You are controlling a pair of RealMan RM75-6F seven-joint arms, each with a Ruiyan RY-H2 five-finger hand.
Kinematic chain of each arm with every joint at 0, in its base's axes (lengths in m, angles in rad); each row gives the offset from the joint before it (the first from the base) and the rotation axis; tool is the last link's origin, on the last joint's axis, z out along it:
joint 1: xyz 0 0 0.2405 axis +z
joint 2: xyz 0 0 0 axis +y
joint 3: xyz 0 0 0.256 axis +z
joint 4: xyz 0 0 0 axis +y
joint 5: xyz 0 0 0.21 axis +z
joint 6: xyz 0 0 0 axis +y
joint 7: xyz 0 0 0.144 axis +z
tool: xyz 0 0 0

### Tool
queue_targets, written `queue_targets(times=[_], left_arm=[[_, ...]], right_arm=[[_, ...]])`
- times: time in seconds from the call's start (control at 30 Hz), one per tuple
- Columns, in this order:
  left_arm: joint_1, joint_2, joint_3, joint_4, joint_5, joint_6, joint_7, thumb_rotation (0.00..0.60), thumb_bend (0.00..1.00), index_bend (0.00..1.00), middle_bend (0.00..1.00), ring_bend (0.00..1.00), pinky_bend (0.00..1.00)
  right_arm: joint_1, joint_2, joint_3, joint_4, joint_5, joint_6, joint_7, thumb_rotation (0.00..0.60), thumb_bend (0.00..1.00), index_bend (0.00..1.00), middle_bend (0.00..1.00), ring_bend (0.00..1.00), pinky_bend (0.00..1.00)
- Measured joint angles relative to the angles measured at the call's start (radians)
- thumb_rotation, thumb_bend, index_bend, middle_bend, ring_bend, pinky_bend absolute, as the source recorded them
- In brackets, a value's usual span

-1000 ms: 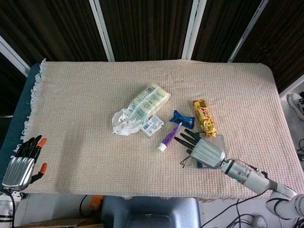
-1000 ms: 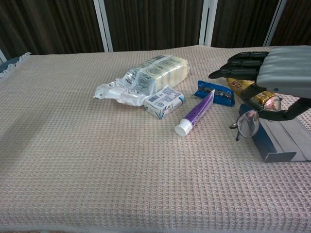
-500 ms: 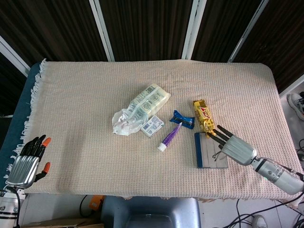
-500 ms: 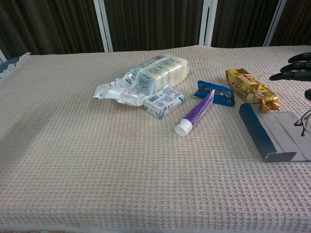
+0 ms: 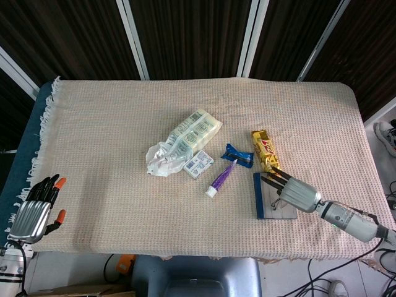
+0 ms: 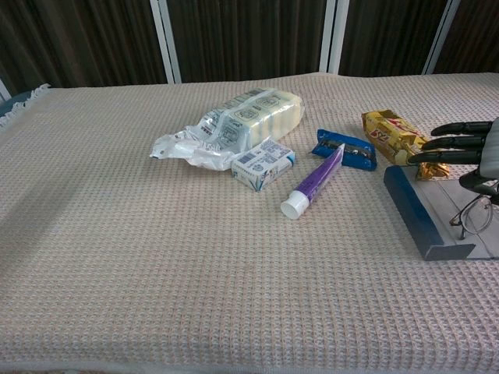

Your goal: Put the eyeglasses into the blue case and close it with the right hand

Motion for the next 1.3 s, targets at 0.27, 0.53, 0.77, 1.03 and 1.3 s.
queue_targets(times=[0.27,0.53,0.77,1.03,1.3], left_arm=[[-0.001,0.001,0.004,-0.001,0.004,-0.001,-0.001,0.6,0.41,0.0,0.0,0.0,0.13],[-0.003,0.009,0.013,-0.004,0.017,-0.003,-0.023,0.6,0.41,0.0,0.0,0.0,0.13],[-0.003,0.015,0.019,-0.001,0.029,0.0,-0.034,0.6,0.41,0.0,0.0,0.0,0.13],[-0.001,0.015,0.019,-0.003,0.028,0.004,-0.034,0.6,0.41,0.0,0.0,0.0,0.13],[0.0,0.019,0.021,-0.004,0.031,0.007,-0.039,0.6,0.41,0.0,0.0,0.0,0.13]], right_arm=[[0.044,0.013,-0.007,-0.048,-0.028,-0.009,-0.05,0.6,0.66,0.8,0.11,0.0,0.02],[0.099,0.007,-0.013,-0.108,-0.051,-0.08,-0.103,0.6,0.66,0.8,0.11,0.0,0.02],[0.108,0.006,-0.021,-0.109,-0.061,-0.069,-0.117,0.6,0.66,0.76,0.11,0.0,0.02],[0.11,-0.031,-0.017,-0.069,-0.064,-0.042,-0.112,0.6,0.34,0.56,0.11,0.0,0.02],[0.106,-0.054,-0.016,-0.012,-0.066,0.036,-0.045,0.6,0.2,0.49,0.11,0.0,0.05]])
